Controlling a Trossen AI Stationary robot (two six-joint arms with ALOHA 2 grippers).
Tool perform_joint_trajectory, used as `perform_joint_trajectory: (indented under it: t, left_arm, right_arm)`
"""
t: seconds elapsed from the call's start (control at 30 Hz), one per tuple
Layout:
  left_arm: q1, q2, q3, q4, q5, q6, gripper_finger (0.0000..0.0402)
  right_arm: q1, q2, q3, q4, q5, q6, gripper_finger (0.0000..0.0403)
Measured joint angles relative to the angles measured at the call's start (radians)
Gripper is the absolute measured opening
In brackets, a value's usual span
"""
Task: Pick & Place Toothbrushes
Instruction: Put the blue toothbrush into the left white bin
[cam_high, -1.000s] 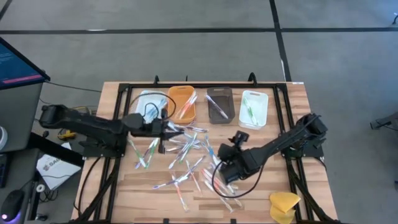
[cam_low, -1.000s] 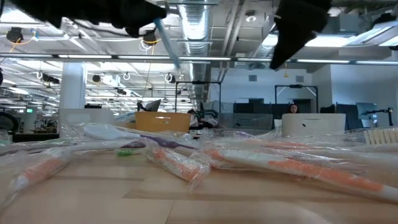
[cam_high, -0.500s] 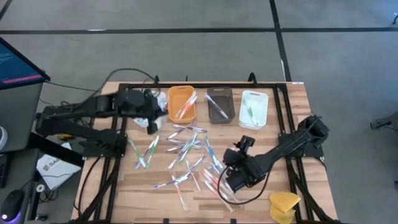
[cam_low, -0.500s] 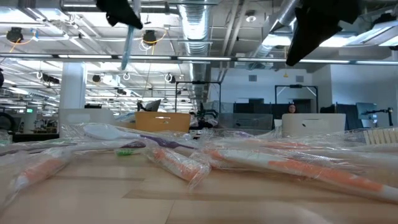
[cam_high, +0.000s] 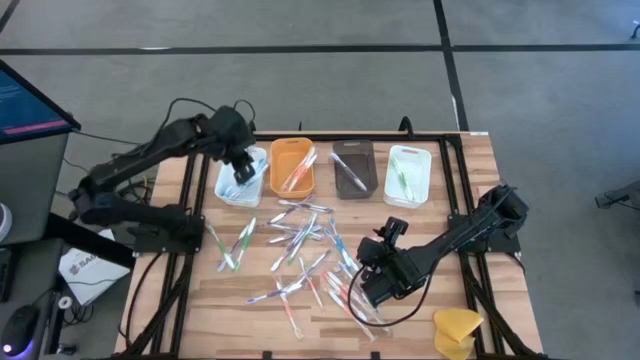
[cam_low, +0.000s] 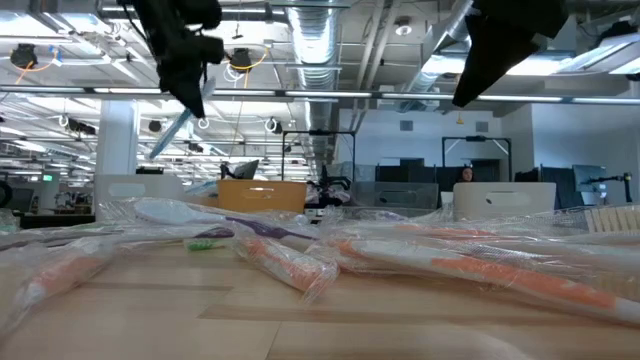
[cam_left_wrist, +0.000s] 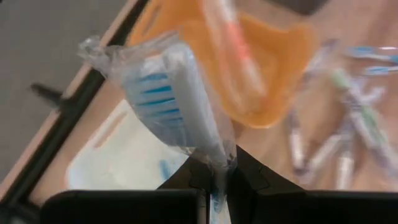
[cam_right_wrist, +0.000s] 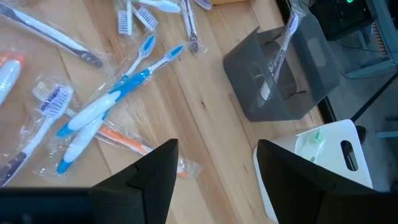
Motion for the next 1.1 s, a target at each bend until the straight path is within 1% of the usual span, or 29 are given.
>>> perform_joint_trajectory:
  t: [0.1,0.2,0.37,0.57,0.7,0.87,1.1]
  left_arm:
    - [0.056,0.031,0.0,0.0,0.0,0.027,0.0014]
    - [0.079,0.058,0.0,-0.004,0.0,0.032,0.0014]
    - [0.061,0.08,0.0,-0.073,0.0,0.033,0.0014]
    - [0.058,0.083,-0.005,-0.065,0.0,0.035,0.0014]
    - [0.069,0.082,-0.072,-0.023,-0.002,0.058,0.0014]
    - [0.082,0.082,-0.151,0.066,-0.008,0.084,0.0014]
    - [0.089,0.083,-0.188,0.1,-0.007,0.087,0.0014]
  right_arm:
    - [0.0,0.0,0.0,0.0,0.0,0.0,0.0214]
    - [-0.001,0.0,0.0,0.0,0.0,0.0,0.0215]
    - [0.0,0.0,0.0,0.0,0.0,0.0,0.0214]
    - [0.0,0.0,-0.001,0.016,0.001,0.0,0.0214]
    - [0.003,0.0,-0.001,0.026,0.001,0.0,0.0214]
    - [0.004,0.0,-0.019,0.029,0.001,0.0,0.0214]
    - [-0.017,0.001,-0.048,0.031,0.001,-0.005,0.0214]
